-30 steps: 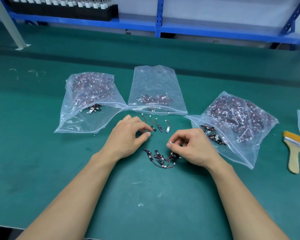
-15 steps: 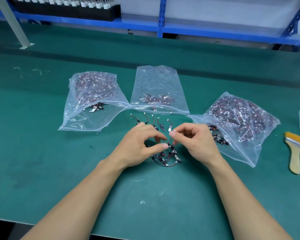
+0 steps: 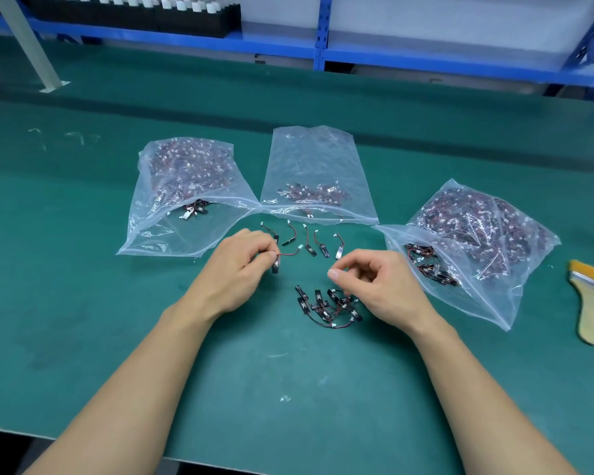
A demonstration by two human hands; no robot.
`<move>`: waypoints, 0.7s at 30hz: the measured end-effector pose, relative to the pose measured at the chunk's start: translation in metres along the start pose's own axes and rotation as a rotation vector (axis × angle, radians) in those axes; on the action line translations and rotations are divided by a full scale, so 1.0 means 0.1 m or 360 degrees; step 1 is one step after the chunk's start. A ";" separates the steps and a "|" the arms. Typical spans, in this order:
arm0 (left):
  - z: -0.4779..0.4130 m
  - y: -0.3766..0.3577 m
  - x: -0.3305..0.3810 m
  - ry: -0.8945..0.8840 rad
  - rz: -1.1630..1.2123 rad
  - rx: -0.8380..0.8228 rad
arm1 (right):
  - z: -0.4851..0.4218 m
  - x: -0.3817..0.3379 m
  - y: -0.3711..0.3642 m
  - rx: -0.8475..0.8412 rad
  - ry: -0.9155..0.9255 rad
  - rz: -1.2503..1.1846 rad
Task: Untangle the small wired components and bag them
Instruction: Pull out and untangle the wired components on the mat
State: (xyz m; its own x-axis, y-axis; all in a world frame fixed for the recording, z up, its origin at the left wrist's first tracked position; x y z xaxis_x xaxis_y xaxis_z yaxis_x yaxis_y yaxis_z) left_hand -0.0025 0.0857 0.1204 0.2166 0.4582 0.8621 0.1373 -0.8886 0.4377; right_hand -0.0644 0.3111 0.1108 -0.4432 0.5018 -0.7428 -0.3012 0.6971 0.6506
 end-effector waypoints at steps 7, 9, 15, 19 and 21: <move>-0.01 0.14 -0.20 0.0161 -0.0379 -0.0029 | 0.02 -0.01 -0.05 0.0026 0.0048 0.0213; -0.02 0.14 -0.23 0.0175 -0.0421 0.0005 | 0.03 -0.04 -0.06 0.0067 0.0089 0.0357; -0.03 0.17 -0.26 0.0187 -0.0467 0.0187 | 0.00 -0.29 -0.20 0.0177 0.0192 0.0860; 0.00 0.13 -0.18 0.0027 -0.0348 0.0228 | -0.04 -0.35 -0.32 0.0059 0.0192 0.1045; 0.02 0.09 -0.13 -0.0052 -0.0270 0.0187 | -0.04 -0.34 -0.35 -0.0012 0.0138 0.1095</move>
State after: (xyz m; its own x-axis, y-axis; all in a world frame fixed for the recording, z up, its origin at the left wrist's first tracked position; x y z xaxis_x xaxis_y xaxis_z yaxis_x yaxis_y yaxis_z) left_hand -0.0025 0.0723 0.1126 0.2116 0.6032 0.7690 0.2857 -0.7906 0.5416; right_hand -0.0424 0.2670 0.1138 -0.6015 0.7855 -0.1456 0.0671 0.2313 0.9706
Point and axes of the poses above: each hand's wrist, its own z-axis away from the middle knuckle, its own y-axis out of the back of the hand, x = y × z, the point moved 3 cm from there along -z, towards the middle knuckle, and after that the axes turned 14 degrees about z, right-handed, at the moved point
